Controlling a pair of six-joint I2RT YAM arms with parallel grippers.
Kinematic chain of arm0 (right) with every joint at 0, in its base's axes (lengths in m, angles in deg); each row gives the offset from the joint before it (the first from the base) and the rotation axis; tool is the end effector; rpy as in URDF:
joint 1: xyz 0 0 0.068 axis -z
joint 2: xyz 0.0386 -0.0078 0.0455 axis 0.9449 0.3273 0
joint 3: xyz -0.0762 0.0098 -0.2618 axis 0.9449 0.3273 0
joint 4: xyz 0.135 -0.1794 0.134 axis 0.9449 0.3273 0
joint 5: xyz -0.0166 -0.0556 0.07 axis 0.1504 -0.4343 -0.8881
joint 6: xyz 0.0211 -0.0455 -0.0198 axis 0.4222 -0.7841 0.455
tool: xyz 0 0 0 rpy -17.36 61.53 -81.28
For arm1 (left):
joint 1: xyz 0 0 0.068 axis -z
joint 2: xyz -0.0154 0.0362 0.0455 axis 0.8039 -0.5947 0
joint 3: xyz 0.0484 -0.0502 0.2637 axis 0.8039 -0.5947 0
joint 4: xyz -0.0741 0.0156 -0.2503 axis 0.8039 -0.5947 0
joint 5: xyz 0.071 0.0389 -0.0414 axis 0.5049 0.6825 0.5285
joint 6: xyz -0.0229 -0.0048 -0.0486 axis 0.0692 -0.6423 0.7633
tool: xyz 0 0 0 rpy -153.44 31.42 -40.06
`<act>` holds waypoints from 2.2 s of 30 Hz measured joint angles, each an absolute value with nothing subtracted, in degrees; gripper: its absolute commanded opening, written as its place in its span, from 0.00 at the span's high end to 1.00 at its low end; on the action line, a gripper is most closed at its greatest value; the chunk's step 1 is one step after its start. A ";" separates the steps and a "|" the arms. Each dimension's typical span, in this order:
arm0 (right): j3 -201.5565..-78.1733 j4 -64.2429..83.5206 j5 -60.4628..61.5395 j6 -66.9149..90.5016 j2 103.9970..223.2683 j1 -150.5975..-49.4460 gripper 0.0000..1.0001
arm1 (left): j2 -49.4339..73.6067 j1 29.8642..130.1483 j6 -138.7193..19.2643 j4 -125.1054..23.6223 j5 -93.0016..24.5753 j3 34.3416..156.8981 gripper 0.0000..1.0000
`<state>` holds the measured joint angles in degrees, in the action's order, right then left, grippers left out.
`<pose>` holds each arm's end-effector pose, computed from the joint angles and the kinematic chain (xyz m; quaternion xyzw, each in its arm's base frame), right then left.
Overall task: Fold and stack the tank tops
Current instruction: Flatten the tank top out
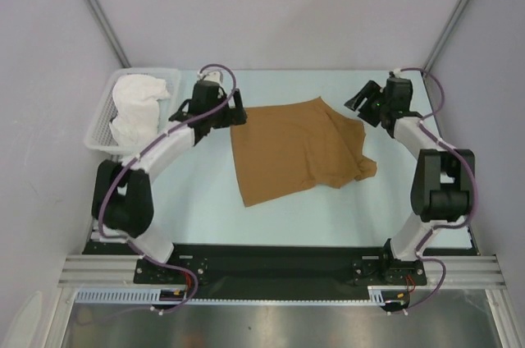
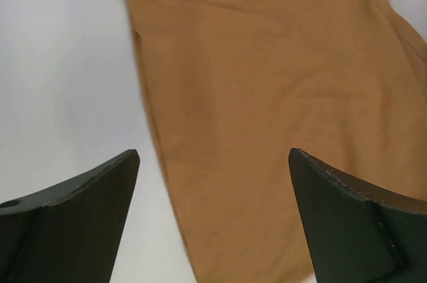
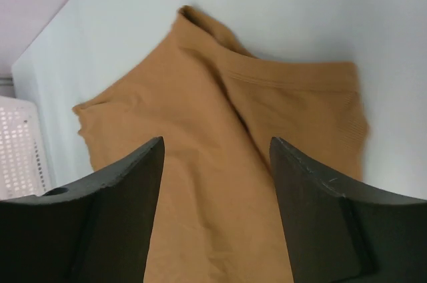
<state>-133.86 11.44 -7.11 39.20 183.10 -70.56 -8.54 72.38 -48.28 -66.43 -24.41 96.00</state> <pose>0.3999 0.0071 0.2392 0.1988 0.8517 0.2491 0.4160 0.3634 -0.1232 0.2674 -0.0384 0.8943 -0.1481 0.4205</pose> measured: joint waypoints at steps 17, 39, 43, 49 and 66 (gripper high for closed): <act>-129.16 15.15 5.90 37.36 188.57 -67.91 0.34 | 13.47 93.08 -39.95 -63.22 -23.80 62.24 0.03; -157.79 21.40 17.09 33.38 202.03 -68.94 0.00 | 14.20 93.14 -37.24 -61.07 -24.72 54.21 0.04; -140.63 20.94 16.80 34.08 190.56 -69.29 0.06 | 16.36 93.14 -36.57 -60.97 -24.80 52.51 0.08; -121.20 20.22 14.99 36.49 172.74 -70.93 0.32 | 18.59 93.14 -35.25 -60.05 -25.02 50.21 0.20; -99.93 22.32 11.43 36.92 151.22 -80.33 0.44 | 18.17 94.00 -32.46 -52.64 -28.80 47.42 0.22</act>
